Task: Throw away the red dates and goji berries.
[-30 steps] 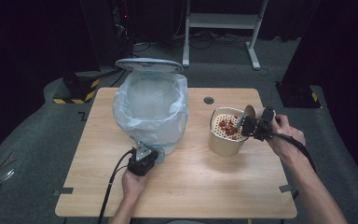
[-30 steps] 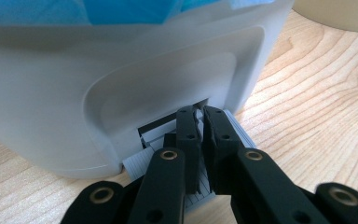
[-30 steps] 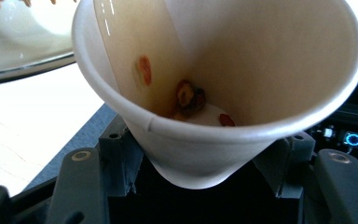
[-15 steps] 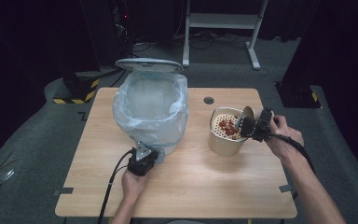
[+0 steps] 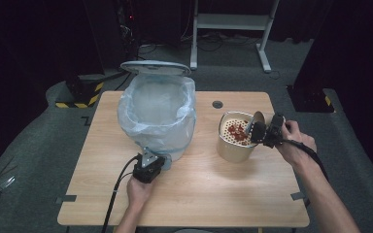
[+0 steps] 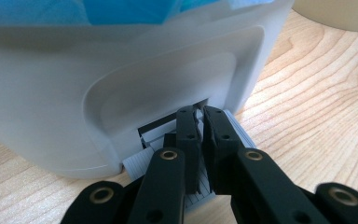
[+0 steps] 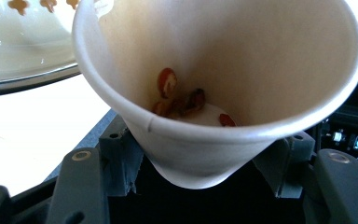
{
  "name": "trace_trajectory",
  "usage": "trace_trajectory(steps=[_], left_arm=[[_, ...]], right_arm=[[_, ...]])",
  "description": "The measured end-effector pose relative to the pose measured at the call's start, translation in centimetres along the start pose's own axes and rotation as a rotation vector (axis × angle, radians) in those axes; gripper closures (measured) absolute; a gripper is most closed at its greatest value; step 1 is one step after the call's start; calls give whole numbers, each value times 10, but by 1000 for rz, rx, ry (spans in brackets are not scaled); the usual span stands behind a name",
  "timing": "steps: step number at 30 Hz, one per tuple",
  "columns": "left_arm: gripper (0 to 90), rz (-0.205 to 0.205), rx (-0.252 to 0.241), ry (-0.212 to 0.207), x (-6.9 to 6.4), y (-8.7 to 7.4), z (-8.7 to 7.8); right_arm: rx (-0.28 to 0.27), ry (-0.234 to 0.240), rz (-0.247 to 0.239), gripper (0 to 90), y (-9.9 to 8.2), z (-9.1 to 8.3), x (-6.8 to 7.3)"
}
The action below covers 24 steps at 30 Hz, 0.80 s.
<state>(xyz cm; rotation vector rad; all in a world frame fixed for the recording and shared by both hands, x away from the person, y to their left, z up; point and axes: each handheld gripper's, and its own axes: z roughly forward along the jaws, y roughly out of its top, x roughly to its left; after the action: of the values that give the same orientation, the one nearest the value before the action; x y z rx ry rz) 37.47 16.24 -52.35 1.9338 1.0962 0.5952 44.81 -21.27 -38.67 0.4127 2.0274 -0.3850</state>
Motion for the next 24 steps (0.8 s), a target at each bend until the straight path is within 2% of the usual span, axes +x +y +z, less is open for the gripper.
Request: trace_trajectory(steps=[3, 6, 9, 12, 14, 16, 18, 24], left_arm=[[851, -4, -1, -3, 0, 0, 0], [851, 0, 0, 0, 0, 0, 0], [851, -2, 0, -1, 0, 0, 0], [851, 1, 0, 0, 0, 0, 0], [851, 2, 0, 1, 0, 0, 0], [851, -3, -1, -2, -1, 0, 0], [851, 1, 0, 0, 0, 0, 0], [851, 0, 0, -1, 0, 0, 0]], right_arm=[[-13, -3, -23, 383, 2, -3, 3], [15, 0, -10, 383, 1, 3, 1], [-20, 0, -30, 383, 2, -4, 4], [4, 4, -17, 383, 1, 1, 2], [-11, -2, -36, 384, 1, -3, 5], [11, -14, -43, 384, 1, 1, 5], [9, -17, -54, 384, 1, -1, 5], [8, -4, -38, 384, 0, 0, 3]])
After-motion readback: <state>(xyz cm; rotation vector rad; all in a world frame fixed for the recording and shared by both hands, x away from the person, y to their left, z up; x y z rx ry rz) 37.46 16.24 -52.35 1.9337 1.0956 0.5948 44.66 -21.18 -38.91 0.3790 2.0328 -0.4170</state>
